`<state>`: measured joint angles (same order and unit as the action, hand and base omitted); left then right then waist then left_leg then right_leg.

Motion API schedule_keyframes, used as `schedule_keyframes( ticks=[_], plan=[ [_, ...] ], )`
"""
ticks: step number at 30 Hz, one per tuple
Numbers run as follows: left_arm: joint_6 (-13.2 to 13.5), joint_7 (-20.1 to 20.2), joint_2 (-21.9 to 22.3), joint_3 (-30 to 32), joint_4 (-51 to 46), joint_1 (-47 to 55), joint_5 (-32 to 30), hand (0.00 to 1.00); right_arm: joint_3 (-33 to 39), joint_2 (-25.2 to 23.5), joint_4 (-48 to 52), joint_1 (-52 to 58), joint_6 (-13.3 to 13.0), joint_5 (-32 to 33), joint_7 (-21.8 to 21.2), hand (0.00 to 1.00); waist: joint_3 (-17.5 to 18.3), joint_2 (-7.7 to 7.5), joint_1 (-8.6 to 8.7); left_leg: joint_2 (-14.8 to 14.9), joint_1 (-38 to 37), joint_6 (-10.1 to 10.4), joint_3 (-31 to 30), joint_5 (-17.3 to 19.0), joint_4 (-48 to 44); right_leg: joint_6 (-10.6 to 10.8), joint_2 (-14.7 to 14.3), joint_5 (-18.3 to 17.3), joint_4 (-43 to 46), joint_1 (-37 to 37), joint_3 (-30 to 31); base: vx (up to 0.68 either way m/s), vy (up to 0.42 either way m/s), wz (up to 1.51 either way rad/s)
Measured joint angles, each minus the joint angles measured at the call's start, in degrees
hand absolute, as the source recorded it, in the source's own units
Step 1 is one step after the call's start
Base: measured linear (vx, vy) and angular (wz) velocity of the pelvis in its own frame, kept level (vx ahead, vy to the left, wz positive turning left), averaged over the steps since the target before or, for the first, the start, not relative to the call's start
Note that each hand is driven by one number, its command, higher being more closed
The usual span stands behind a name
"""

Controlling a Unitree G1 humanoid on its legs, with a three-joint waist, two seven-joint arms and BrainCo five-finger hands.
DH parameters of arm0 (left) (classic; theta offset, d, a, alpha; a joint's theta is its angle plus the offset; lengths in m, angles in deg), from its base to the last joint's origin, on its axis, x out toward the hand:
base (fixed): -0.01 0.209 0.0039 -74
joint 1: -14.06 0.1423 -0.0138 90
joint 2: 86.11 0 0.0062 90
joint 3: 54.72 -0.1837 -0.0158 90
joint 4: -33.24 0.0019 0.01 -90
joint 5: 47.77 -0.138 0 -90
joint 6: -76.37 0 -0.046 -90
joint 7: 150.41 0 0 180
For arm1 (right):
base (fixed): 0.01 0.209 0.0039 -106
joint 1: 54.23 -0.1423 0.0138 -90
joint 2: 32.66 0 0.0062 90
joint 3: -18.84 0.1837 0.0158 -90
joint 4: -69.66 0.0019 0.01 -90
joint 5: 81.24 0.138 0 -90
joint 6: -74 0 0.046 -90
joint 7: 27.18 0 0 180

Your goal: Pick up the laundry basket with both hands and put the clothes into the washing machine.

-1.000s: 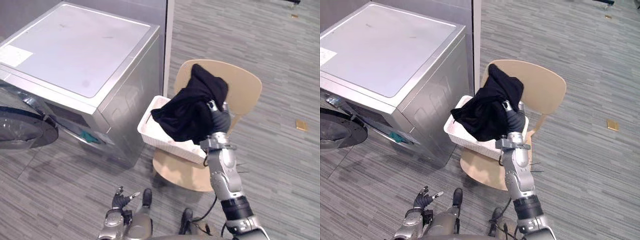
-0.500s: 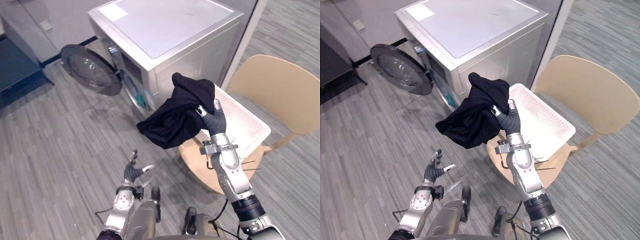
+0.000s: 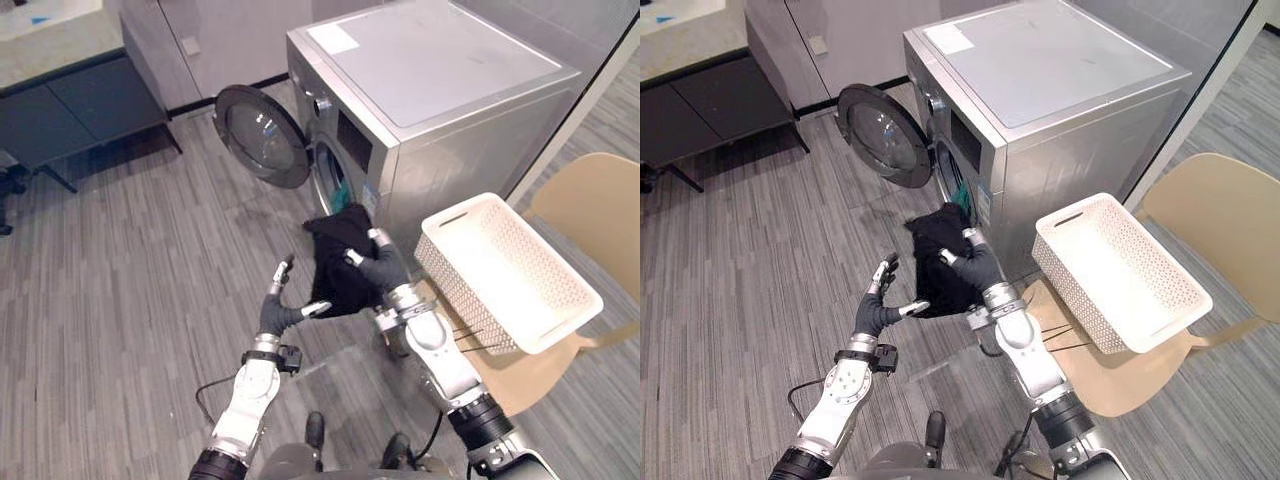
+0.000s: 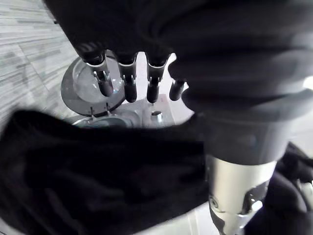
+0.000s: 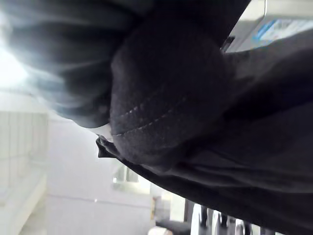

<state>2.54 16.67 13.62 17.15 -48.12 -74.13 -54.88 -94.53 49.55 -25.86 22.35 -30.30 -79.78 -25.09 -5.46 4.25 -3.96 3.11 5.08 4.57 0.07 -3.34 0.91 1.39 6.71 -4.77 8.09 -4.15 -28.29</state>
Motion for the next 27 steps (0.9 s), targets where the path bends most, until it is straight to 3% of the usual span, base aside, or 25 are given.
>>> schedule_keyframes(
  ticks=[7,8,14,21,22,27],
  plan=[
    [-0.2,-0.2,-0.1,-3.1,3.3,-4.8,-1.5,0.00,-5.0,-1.8,-0.6,-1.8,1.2,1.6,-1.4,1.00,1.6,-0.29,-0.03,1.7,-1.7,0.8,-0.2,-2.8,3.3,-1.5,-2.1,1.2,-1.4,0.7,0.1,-0.06,-0.048,-0.01],
    [-0.7,-0.7,-0.4,-3.8,4.4,-5.7,-1.5,1.00,-5.9,-1.7,-0.6,-1.8,1.3,2.6,-1.8,1.00,1.9,-0.45,0.02,2.0,-1.8,1.0,-0.2,-2.9,3.3,-1.7,-2.4,1.2,-1.5,0.8,0.1,-0.07,-0.053,-0.03],
    [-2.6,-1.6,-0.7,-6.3,10.2,-10.2,-2.7,1.00,-10.4,-1.7,-0.6,-1.8,2.1,7.5,-2.5,1.00,3.1,-1.51,0.18,3.5,-1.8,1.8,-0.8,-3.4,4.1,-2.2,-4.3,1.0,-2.3,0.8,0.1,-0.06,-0.062,-0.02],
    [-2.5,-4.6,-0.7,-6.4,11.7,-12.2,-2.7,1.00,-12.7,-1.3,1.4,-1.8,2.1,14.6,-4.3,1.00,4.0,-1.79,0.22,4.7,-1.9,2.1,-0.3,-3.6,4.2,-3.0,-5.4,1.3,-2.2,0.5,0.8,0.01,-0.050,-0.07],
    [-2.4,-5.0,-0.7,-6.3,11.7,-12.2,-2.6,1.00,-12.9,-1.2,1.8,-1.8,2.1,15.1,-4.6,0.00,4.1,-1.85,0.19,4.7,-2.0,2.2,0.0,-3.6,4.2,-3.2,-5.5,1.4,-2.2,0.3,1.2,0.04,-0.028,-0.16],
    [-2.3,-5.1,-0.6,-6.0,11.7,-12.2,-2.5,1.00,-13.6,-1.0,2.6,-1.8,2.0,16.0,-5.0,0.00,4.1,-1.91,1.07,4.7,-2.3,2.2,0.4,-3.7,4.2,-3.6,-5.8,0.9,-1.1,-0.1,2.2,0.04,-0.015,-0.05]
  ],
)
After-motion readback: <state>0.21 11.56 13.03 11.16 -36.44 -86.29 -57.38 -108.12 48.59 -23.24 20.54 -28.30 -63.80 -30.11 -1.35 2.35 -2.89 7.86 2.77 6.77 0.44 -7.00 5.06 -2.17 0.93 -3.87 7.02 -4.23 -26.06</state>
